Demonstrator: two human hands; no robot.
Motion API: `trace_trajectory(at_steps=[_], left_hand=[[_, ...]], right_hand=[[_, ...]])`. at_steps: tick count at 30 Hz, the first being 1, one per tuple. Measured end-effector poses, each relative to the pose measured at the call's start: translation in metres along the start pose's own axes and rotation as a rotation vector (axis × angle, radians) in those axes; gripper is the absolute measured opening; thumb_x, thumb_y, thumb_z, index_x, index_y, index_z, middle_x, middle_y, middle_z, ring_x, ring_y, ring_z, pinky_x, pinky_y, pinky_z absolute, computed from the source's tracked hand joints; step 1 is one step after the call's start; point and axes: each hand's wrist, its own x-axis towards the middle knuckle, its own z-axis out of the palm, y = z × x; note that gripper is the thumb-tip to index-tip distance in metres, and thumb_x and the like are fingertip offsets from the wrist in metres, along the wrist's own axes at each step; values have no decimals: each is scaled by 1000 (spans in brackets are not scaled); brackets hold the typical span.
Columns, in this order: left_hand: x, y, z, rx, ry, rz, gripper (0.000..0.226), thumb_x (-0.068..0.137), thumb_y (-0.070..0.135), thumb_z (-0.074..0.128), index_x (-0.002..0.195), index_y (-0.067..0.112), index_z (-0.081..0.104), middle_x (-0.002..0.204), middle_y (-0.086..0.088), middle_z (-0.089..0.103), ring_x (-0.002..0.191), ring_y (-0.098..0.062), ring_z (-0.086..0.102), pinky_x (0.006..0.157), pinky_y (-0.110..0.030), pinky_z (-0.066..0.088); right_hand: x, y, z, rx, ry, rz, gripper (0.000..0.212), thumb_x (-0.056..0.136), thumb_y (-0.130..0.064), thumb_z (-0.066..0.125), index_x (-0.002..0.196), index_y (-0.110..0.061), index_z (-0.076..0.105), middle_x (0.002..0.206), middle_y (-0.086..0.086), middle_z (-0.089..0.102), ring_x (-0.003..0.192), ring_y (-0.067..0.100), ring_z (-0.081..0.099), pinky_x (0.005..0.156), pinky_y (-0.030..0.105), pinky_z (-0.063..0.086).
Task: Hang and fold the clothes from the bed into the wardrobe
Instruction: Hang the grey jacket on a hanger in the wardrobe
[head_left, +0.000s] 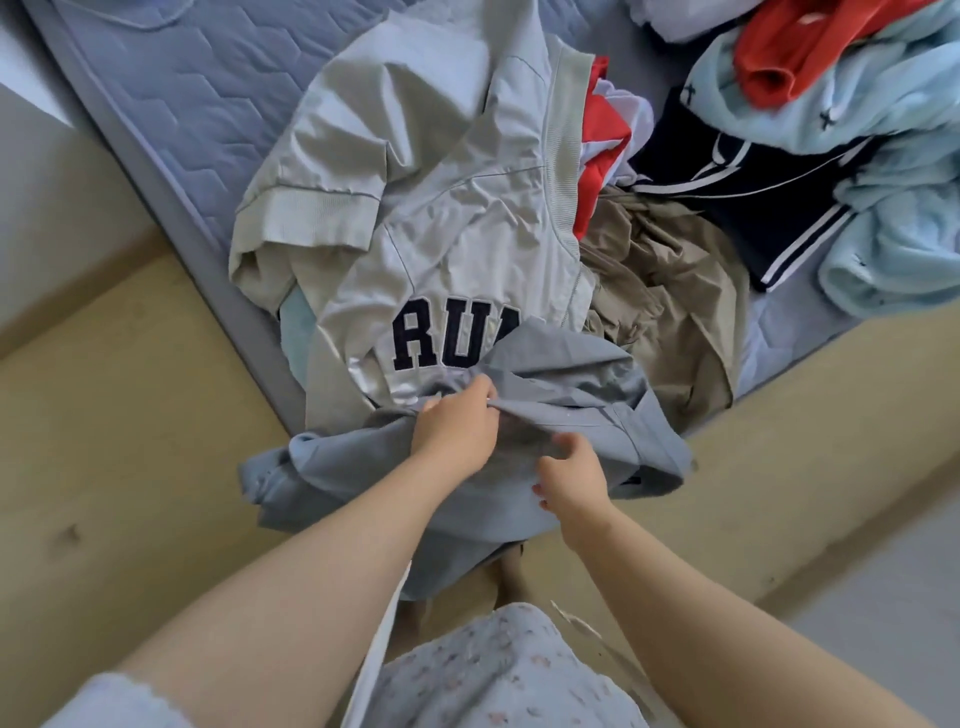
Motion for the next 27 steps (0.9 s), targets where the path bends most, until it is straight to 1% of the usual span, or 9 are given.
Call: trace_trajectory(at_steps=[4, 8, 10, 12, 15, 18, 21, 24, 27], left_hand=[[-24, -2, -38, -281, 83, 9, 10, 94, 20, 36, 89, 27, 41, 87, -1, 54, 81, -24, 47, 67, -32, 34], [-58, -11, -72, -426, 132, 80, 10, 95, 17, 39, 88, 25, 43, 79, 5, 49, 81, -21, 46, 67, -31, 34], [-77, -18, -92, -532, 235, 106, 13, 94, 14, 41, 85, 22, 44, 75, 9, 48, 78, -17, 46, 67, -28, 35], [-96, -26, -117, -632, 378, 116, 22, 94, 12, 43, 77, 26, 45, 72, 12, 47, 69, -11, 45, 58, -16, 34], [-125, -42, -162, -772, 541, 190, 25, 93, 9, 44, 77, 28, 45, 73, 10, 48, 68, -5, 44, 57, -9, 33], [-154, -58, -205, -877, 691, 277, 27, 92, 6, 46, 77, 29, 48, 75, 12, 50, 69, 0, 47, 65, -15, 36], [-186, -72, -239, -974, 789, 393, 24, 88, 6, 48, 75, 27, 48, 72, 10, 49, 60, 9, 46, 60, -7, 36], [-213, -85, -264, -1068, 806, 449, 4, 77, 23, 46, 78, 25, 49, 71, 9, 47, 58, 7, 43, 59, -7, 36], [-232, -101, -282, -1055, 806, 514, 5, 75, 25, 46, 78, 25, 51, 71, 10, 49, 63, 1, 45, 62, -10, 38]], right_hand=[[-23, -21, 8, 63, 155, -231, 72, 86, 0, 45, 145, -33, 19, 95, -4, 48, 75, 15, 53, 52, 22, 37], [-57, -46, 19, 30, 130, -296, 74, 85, 5, 43, 145, -34, 22, 83, -4, 46, 56, 12, 44, 45, 20, 36], [-75, -56, 25, 23, 126, -302, 75, 84, 5, 41, 145, -34, 22, 74, -3, 49, 50, 11, 41, 40, 18, 33], [-95, -66, 32, 0, 109, -310, 76, 83, 5, 41, 145, -33, 21, 74, -1, 55, 50, 13, 43, 40, 20, 33], [-124, -77, 47, -122, 53, -357, 68, 84, 0, 44, 144, -29, 28, 114, 15, 60, 67, 17, 49, 45, 22, 32], [-149, -89, 64, -187, 20, -418, 59, 88, -7, 47, 141, -30, 34, 129, 18, 51, 72, 20, 55, 50, 22, 35], [-176, -100, 85, -224, 40, -548, 69, 86, -20, 58, 144, -37, 24, 131, 10, 39, 87, 20, 51, 66, 24, 41], [-197, -104, 110, -368, 41, -649, 66, 84, -31, 62, 141, -39, 30, 133, 5, 38, 116, 28, 44, 92, 38, 44], [-208, -111, 129, -484, 71, -701, 41, 86, -26, 53, 125, -36, 51, 124, 5, 47, 113, 32, 48, 90, 39, 46]])
